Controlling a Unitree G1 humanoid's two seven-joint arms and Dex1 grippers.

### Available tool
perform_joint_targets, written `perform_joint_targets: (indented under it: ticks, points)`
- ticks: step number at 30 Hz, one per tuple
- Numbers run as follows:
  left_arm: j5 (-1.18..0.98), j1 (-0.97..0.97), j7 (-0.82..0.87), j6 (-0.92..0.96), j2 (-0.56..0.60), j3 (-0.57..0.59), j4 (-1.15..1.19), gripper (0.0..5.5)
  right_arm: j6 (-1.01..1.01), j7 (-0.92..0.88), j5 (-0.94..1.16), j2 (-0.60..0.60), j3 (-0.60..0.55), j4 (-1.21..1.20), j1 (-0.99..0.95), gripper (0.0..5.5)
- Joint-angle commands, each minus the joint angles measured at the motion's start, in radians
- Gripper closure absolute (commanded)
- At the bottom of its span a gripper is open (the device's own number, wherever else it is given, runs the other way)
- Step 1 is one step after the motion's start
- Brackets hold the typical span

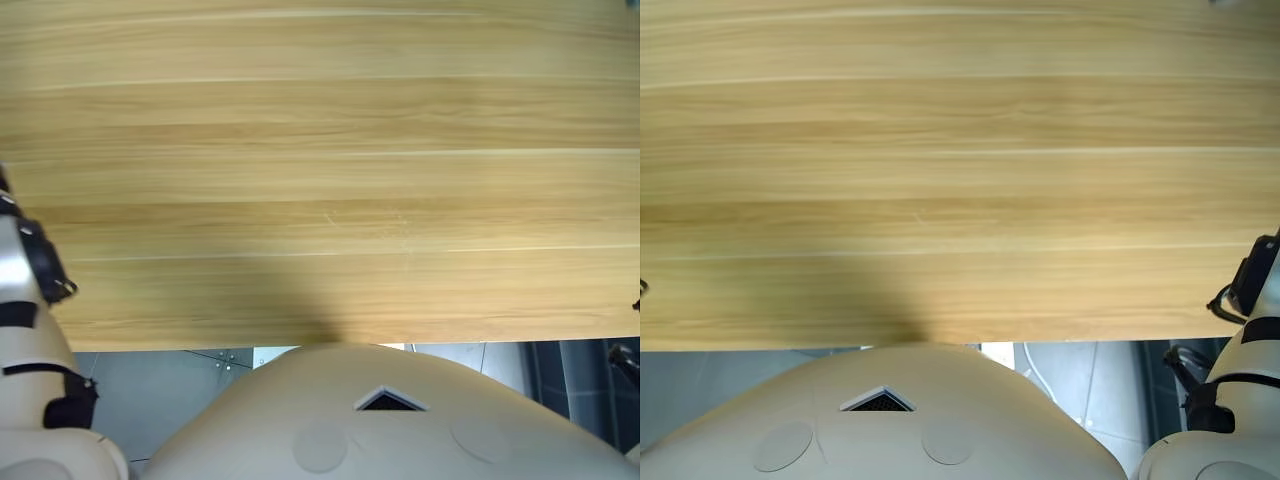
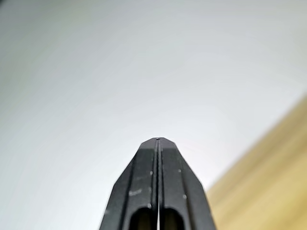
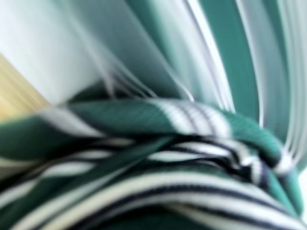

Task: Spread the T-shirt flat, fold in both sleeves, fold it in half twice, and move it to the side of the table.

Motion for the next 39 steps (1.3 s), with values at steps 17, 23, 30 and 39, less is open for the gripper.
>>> perform_joint_targets:
  ticks: [17,23,30,39]
  points:
    - [-0.547,0.917,-0.524,0.015,0.165,-0.086,-1.023,5.49,-0.135,0.776,0.492,-0.131,-0.158,-1.019,1.03,5.5]
    - [-0.499,0.816,-0.547,0.123,0.043,-0.14,-1.066,4.83,0.074,0.707,-0.049,-0.104,0.009,-0.852,0.701,5.5]
    - [-0.52,0.679,-0.489,0.173,-0.112,-0.097,-1.026,3.77,0.183,0.792,-0.299,0.289,0.311,-0.89,0.003,5.5]
    - [-0.482,0.627,-0.543,0.183,-0.226,-0.122,-0.955,2.31,0.014,0.927,-0.359,0.163,0.475,-0.62,0.141,5.5]
